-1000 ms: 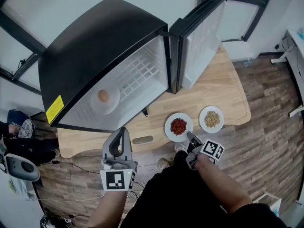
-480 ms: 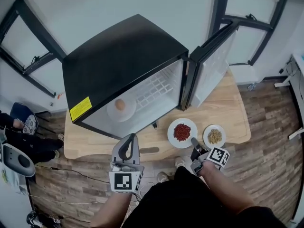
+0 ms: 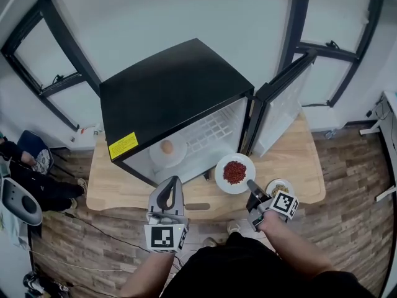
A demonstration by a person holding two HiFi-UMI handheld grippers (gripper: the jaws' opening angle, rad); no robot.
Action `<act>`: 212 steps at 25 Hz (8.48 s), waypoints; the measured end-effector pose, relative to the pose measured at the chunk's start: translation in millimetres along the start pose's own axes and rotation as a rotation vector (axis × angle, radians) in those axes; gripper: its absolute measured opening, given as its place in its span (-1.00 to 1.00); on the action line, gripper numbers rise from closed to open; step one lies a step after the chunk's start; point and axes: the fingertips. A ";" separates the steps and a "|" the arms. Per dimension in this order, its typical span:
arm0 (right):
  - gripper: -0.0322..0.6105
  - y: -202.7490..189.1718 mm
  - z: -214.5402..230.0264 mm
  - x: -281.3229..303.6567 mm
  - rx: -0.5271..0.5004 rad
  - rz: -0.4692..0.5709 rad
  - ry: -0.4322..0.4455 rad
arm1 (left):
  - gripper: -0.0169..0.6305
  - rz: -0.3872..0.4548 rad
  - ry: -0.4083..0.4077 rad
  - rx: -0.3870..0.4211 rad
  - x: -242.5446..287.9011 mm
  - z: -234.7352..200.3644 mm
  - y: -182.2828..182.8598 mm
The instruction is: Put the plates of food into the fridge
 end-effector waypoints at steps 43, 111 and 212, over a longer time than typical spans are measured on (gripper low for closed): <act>-0.79 25.0 -92.4 185.4 -0.169 -0.048 0.057 | -0.93 -0.043 0.069 -0.062 55.0 -53.0 -19.4; -0.47 135.6 125.0 -217.6 -0.064 0.656 -0.261 | -0.93 0.098 -0.553 0.072 116.7 228.2 21.0; -0.79 -113.2 42.6 242.2 -0.128 -0.346 -0.112 | -0.94 -0.304 0.464 -0.069 -116.2 -124.2 -111.0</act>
Point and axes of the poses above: the fingertips, and each gripper's own axes: x forward along the fingers, z to its right, y out of its top, and after that the axes turned 13 degrees about x, right-handed
